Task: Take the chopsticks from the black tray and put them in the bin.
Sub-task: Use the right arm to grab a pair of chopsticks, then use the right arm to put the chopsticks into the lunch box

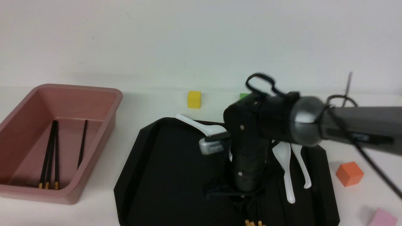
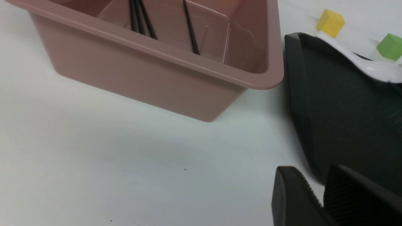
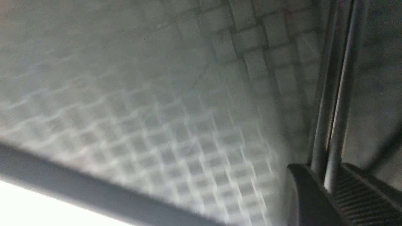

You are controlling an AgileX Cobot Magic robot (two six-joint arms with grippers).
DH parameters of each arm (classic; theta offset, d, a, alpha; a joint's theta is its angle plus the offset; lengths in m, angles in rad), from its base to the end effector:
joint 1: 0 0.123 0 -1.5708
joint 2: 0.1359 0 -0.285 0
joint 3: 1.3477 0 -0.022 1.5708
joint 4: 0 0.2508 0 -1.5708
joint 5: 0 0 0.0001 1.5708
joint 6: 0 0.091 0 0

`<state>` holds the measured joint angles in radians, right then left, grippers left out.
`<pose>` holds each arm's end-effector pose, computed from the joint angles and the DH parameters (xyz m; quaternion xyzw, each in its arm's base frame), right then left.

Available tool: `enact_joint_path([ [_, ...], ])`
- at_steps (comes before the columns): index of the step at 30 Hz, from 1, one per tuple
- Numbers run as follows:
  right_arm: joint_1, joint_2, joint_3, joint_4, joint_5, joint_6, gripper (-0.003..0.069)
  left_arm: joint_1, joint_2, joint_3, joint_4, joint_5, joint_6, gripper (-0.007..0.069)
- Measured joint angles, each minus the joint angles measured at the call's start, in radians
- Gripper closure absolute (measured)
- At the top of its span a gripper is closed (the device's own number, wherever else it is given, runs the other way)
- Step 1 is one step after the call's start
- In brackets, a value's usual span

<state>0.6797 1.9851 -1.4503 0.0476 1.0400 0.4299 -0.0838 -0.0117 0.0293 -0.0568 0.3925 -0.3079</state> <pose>0.3026 0.2494 0.1866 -0.1133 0.9925 0.0398 0.0243 0.0518 -0.0063 0.1688 -0.1056 0.8045 -0.1373 0.5681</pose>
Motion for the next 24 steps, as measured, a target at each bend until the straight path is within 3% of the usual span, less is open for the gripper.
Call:
enact_joint_path([
  [7, 0.000, -0.114, -0.088, 0.060, 0.054, -0.003, 0.0526, 0.000, 0.000, 0.000, 0.000, 0.000, 0.000, 0.0445],
  [12, 0.001, -0.137, -0.241, 0.265, -0.089, -0.092, 0.0526, 0.000, 0.000, 0.000, 0.000, 0.000, 0.000, 0.0440],
  [20, 0.073, 0.081, -0.520, 0.873, -0.396, -0.610, 0.0526, 0.000, 0.000, 0.000, 0.000, 0.000, 0.000, 0.0438],
  [24, 0.102, 0.226, -0.635, 1.070, -0.471, -0.786, 0.0526, 0.000, 0.000, 0.000, 0.000, 0.000, 0.000, 0.0438],
])
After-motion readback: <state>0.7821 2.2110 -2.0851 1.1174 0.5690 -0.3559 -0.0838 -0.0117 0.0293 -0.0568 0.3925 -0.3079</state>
